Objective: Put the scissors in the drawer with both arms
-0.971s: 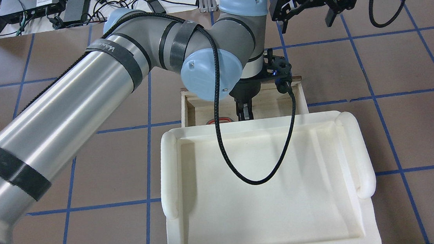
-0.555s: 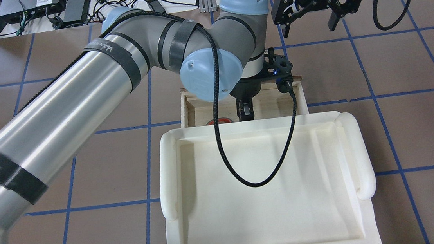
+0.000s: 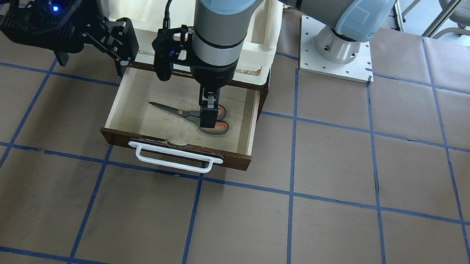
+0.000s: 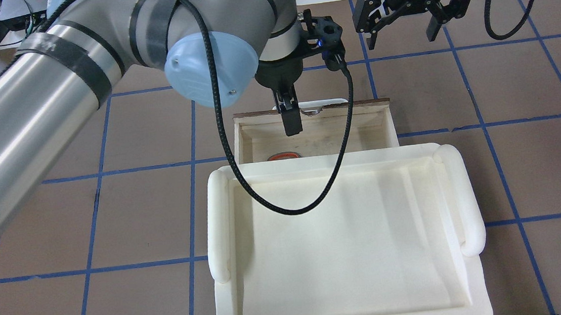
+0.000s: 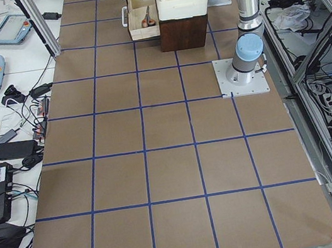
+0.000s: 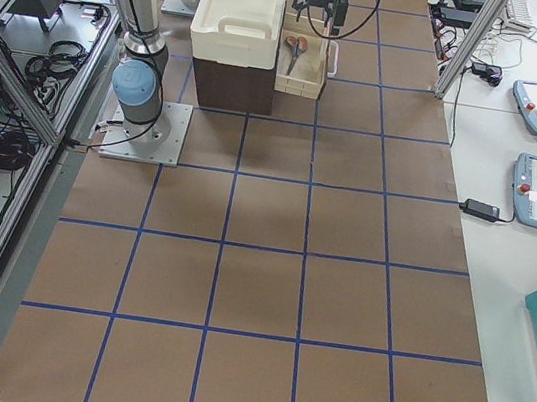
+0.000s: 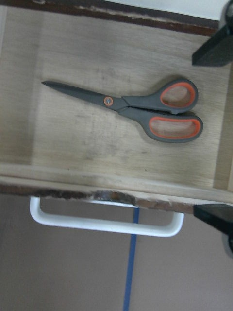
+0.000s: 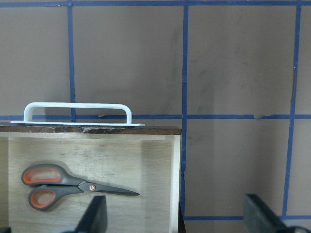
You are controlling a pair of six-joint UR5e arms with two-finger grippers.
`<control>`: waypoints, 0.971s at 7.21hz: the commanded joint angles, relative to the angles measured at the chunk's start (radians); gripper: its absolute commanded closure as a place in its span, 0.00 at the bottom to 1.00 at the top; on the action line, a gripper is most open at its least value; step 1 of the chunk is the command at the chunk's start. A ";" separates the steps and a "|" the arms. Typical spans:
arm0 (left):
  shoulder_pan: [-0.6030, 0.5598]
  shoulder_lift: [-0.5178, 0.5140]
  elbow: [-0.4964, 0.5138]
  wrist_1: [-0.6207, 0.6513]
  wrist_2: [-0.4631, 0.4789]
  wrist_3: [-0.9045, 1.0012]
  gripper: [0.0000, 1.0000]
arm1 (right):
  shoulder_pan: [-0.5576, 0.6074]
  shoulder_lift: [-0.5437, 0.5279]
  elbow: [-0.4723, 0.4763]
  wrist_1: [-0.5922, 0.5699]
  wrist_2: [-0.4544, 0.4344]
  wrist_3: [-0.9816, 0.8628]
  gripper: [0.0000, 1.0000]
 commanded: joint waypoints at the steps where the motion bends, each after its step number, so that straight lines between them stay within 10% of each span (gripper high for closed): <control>1: 0.155 0.090 -0.003 0.011 0.003 -0.147 0.00 | -0.002 -0.001 0.000 0.005 0.004 0.000 0.00; 5: 0.197 0.240 -0.039 0.010 0.144 -0.995 0.00 | 0.000 -0.021 0.023 0.002 -0.006 -0.002 0.00; 7: 0.225 0.277 -0.043 -0.039 0.157 -1.129 0.00 | -0.002 -0.026 0.046 0.006 0.002 0.000 0.00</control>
